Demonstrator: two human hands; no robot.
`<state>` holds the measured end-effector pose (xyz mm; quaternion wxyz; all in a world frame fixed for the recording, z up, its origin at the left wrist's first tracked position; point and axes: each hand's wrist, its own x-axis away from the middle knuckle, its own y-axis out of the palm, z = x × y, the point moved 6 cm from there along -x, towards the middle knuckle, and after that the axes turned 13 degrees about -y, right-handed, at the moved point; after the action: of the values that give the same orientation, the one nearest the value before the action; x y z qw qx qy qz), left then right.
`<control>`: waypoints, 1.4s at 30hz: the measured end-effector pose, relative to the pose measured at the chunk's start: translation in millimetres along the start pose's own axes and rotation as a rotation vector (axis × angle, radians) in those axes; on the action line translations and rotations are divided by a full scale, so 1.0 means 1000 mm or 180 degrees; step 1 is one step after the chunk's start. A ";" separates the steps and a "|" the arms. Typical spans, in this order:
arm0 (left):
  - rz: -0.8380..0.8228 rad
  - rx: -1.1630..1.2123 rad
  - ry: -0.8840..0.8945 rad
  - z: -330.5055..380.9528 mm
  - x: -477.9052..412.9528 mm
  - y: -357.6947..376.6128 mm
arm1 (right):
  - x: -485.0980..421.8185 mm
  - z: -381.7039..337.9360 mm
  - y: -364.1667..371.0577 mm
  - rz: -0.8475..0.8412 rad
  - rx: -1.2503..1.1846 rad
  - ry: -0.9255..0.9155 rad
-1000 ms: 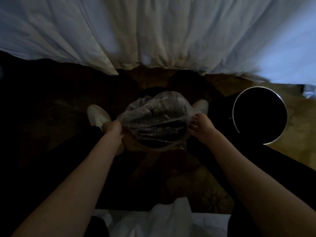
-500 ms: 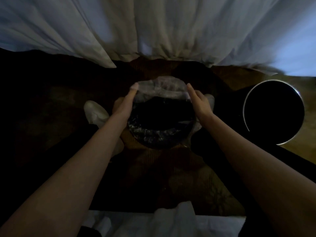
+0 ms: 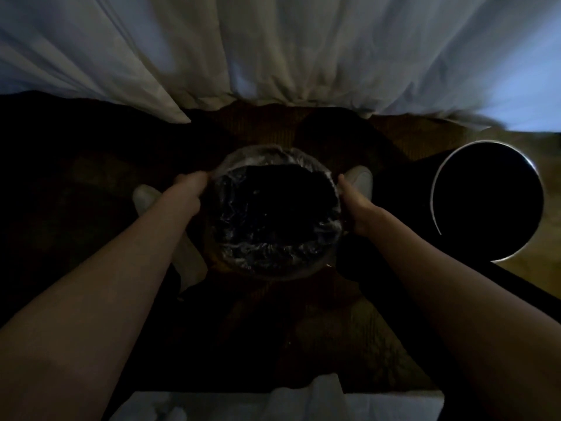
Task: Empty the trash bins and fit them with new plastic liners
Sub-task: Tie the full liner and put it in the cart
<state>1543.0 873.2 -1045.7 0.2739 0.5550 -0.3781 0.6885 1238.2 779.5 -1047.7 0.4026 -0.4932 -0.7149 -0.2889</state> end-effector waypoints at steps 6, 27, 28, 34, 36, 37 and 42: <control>0.0242 0.0149 0.0190 -0.032 0.001 -0.025 | 0.053 -0.047 -0.026 0.2205 0.2126 -0.1555; -0.0822 -0.0509 0.1094 -0.030 0.014 0.021 | -0.054 0.038 0.118 -0.1509 0.4777 -0.0872; -0.0677 -0.0539 0.1204 -0.030 0.019 0.017 | -0.046 0.031 0.114 -0.1448 0.4715 -0.0968; -0.0207 -0.1074 0.1662 -0.058 0.079 0.004 | 0.043 -0.029 0.085 -0.1268 0.5050 -0.1741; 0.0076 -0.1439 0.1769 -0.067 0.106 0.005 | 0.082 -0.050 0.066 -0.1157 0.5209 -0.2018; 0.0231 -0.1603 0.1858 -0.070 0.121 0.008 | 0.100 -0.058 0.055 -0.1080 0.5246 -0.2146; 0.0536 -0.2254 0.1936 -0.086 0.185 0.058 | 0.173 -0.086 -0.042 -0.0284 0.4843 -0.2037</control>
<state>1405.8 903.4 -886.8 0.4878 0.1681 -0.5359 0.6683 1191.1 776.7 -855.2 0.3916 -0.1154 -0.8142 0.4127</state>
